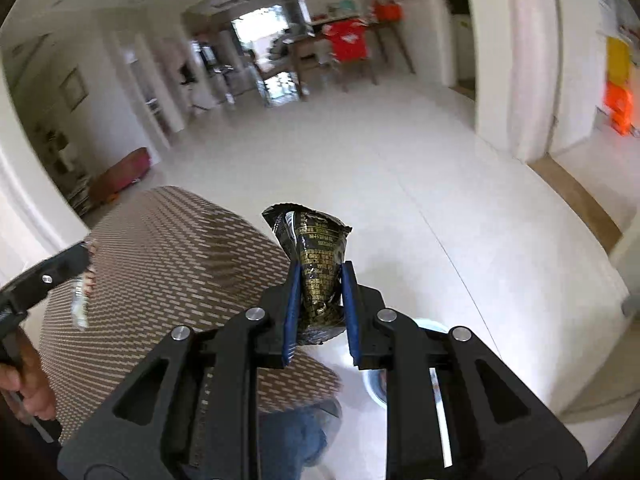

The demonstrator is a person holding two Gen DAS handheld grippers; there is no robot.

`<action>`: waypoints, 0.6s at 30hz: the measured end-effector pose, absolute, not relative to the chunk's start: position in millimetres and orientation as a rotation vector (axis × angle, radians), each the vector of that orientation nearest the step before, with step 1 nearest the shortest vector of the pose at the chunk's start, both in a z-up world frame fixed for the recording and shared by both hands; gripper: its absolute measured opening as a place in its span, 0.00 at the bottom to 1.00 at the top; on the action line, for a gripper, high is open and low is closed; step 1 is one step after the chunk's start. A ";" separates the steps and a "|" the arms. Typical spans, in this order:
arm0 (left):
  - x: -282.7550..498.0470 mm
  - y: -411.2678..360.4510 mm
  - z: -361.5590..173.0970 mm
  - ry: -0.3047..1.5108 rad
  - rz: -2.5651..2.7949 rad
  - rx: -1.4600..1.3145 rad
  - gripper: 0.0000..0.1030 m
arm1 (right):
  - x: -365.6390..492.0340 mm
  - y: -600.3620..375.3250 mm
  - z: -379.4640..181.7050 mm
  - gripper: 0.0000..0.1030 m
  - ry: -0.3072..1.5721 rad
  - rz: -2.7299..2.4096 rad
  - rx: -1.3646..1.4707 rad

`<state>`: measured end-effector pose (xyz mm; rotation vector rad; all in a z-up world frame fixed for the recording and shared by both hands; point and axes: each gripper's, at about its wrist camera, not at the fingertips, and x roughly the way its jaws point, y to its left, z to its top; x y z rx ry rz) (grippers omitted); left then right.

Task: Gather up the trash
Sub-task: 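Carry the silver wrapper and dark snack bag over the blue bucket and release both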

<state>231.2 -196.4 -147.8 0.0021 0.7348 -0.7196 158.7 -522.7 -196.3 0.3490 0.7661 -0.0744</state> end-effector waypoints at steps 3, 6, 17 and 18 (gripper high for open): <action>230.0 -228.3 -156.9 0.756 -0.755 0.028 0.22 | 156.0 -551.6 -220.2 0.20 0.819 -0.122 0.402; 230.8 -258.3 -167.9 0.778 -0.784 0.062 0.22 | 159.2 -573.7 -248.6 0.23 0.865 -0.153 0.454; 248.8 -350.5 -221.3 0.898 -0.847 0.157 0.22 | 126.5 -631.3 -291.9 0.83 0.863 -0.301 0.605; 250.3 -357.1 -226.7 0.908 -0.851 0.163 0.22 | 123.1 -634.1 -289.0 0.83 0.849 -0.305 0.607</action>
